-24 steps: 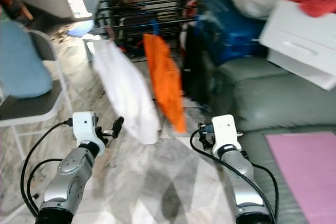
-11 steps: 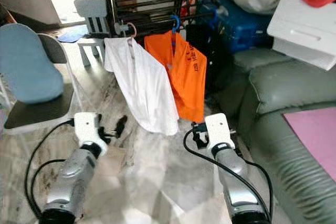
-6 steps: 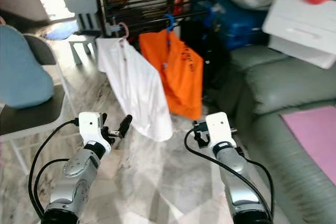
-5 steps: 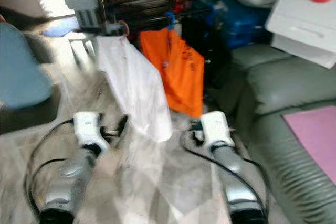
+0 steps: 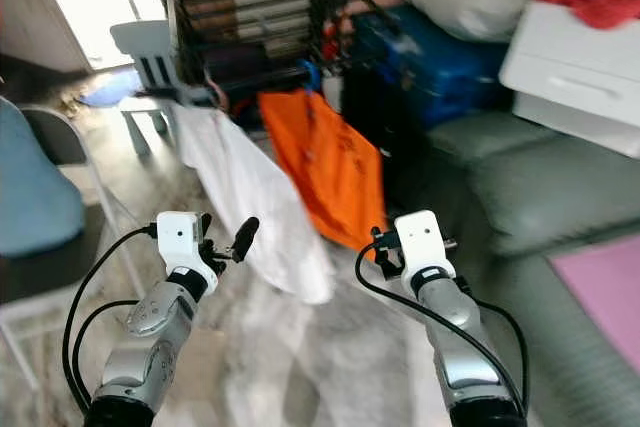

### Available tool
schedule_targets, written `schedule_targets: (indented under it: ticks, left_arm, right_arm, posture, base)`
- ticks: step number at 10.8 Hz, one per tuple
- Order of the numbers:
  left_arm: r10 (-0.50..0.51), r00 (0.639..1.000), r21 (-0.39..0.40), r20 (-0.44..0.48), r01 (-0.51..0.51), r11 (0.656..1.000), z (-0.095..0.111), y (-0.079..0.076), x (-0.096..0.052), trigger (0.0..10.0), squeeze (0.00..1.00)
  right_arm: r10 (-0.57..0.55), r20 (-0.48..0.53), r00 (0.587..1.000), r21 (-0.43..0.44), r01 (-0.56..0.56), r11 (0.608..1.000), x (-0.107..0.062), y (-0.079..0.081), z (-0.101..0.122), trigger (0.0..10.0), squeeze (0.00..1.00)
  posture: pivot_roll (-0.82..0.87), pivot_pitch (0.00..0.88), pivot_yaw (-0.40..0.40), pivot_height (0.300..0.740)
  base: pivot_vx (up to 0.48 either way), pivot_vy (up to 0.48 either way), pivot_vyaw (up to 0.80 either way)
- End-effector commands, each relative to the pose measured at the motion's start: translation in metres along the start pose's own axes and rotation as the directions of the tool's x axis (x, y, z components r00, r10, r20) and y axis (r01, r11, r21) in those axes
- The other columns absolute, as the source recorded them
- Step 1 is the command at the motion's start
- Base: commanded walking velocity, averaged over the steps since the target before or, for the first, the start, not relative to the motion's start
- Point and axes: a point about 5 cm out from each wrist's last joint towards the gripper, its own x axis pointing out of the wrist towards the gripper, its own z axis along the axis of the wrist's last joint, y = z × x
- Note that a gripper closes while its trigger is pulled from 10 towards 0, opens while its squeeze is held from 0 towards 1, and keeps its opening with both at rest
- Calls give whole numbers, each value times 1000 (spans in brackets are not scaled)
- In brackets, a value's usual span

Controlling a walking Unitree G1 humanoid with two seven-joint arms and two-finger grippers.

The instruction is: Hang hanger

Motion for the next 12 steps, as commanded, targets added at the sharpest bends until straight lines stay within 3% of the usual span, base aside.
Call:
schedule_targets:
  ticks: [1,11,12]
  left_arm:
    - [23,1000,10,4,-23,1000,3,9,-1,10000,0]
    - [29,1000,37,-5,-28,999,0,5,4,10000,0]
    - [44,999,47,-12,-43,998,-1,6,5,10000,0]
  right_arm:
    - [21,26,999,3,-21,1000,3,7,7,10000,616]
    - [47,35,998,-5,-47,999,5,11,8,10000,620]
    - [46,36,998,-5,-46,999,5,11,8,10000,616]
  posture:
    - [-222,0,91,740]
    - [-226,0,93,740]
    - [-227,0,92,740]
  base:
    - [390,281,0]
    - [261,403,0]
    - [296,368,800]
